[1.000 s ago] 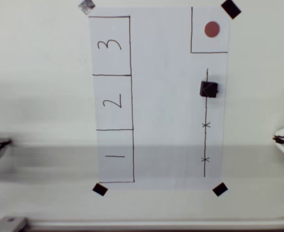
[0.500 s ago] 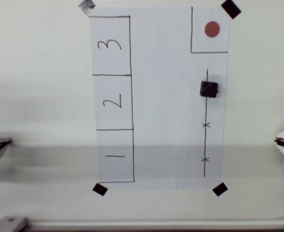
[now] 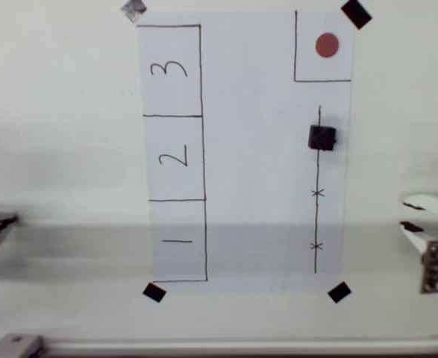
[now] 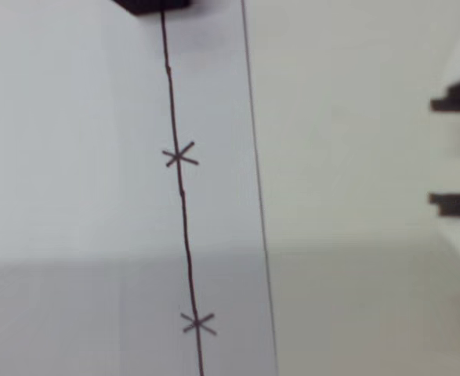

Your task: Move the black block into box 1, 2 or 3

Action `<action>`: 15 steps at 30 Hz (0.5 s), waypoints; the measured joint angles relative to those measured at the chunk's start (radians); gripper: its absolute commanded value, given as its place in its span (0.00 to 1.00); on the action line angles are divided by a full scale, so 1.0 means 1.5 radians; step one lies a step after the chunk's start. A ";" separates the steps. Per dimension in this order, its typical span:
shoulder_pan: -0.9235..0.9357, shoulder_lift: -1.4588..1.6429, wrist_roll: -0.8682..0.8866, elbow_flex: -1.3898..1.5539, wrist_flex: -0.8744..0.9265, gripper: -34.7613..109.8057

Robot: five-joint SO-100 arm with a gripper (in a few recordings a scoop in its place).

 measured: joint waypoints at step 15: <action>0.103 -0.401 -0.181 -0.318 -0.018 0.41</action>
